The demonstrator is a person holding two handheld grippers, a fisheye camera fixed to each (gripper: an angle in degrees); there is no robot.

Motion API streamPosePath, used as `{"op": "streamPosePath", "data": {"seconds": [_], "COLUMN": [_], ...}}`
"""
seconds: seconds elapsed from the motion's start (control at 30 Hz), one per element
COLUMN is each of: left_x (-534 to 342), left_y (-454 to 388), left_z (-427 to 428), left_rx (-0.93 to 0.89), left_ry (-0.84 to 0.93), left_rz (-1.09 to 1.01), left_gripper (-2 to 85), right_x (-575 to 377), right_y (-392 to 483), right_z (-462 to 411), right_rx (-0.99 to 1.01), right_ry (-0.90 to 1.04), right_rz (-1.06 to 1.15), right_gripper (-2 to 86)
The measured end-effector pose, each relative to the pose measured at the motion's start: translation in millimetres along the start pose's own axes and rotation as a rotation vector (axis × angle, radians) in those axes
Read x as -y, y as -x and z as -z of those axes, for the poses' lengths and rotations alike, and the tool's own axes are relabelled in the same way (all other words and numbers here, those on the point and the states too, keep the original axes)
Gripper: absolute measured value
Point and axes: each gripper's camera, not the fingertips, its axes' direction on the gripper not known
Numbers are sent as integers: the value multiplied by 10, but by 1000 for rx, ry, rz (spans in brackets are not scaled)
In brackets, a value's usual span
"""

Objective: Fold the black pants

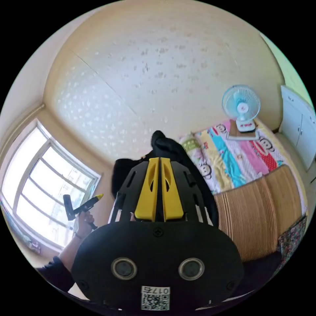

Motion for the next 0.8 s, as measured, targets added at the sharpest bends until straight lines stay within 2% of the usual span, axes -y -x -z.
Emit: {"op": "streamPosePath", "data": {"seconds": [0.13,0.2,0.23,0.33,0.47,0.57,0.67,0.73,0.8], "left_x": [-1280,-1946,-2379,-3289,-4130,-4411,-4324,-4260,-4229], "left_y": [853,1224,1443,1848,2108,2176,2202,2180,2124], "left_z": [-960,-1285,-1414,-1498,-1483,-1595,-1594,-1650,-1748], "left_rx": [23,54,77,112,69,38,13,-56,-113], "left_ry": [256,406,490,630,741,844,810,818,881], "left_rz": [107,192,253,371,455,469,481,474,457], "left_gripper": [69,69,69,73,79,85,70,16,-1], "right_x": [-507,-1017,-1157,-1816,-2564,-2991,-3259,-3351,-3301], "right_y": [-681,-1180,-1293,-1658,-1576,-1332,-1203,-1131,-1073], "right_z": [-739,-1255,-1344,-1596,-1759,-1840,-1874,-1929,-1957], "right_rx": [-27,-80,-90,-62,85,196,158,171,179], "right_ry": [218,478,530,748,1006,1171,1279,1354,1403], "right_rz": [38,-2,-19,-98,-160,-212,-310,-351,-434], "right_gripper": [14,17,20,32,55,82,102,96,58]}}
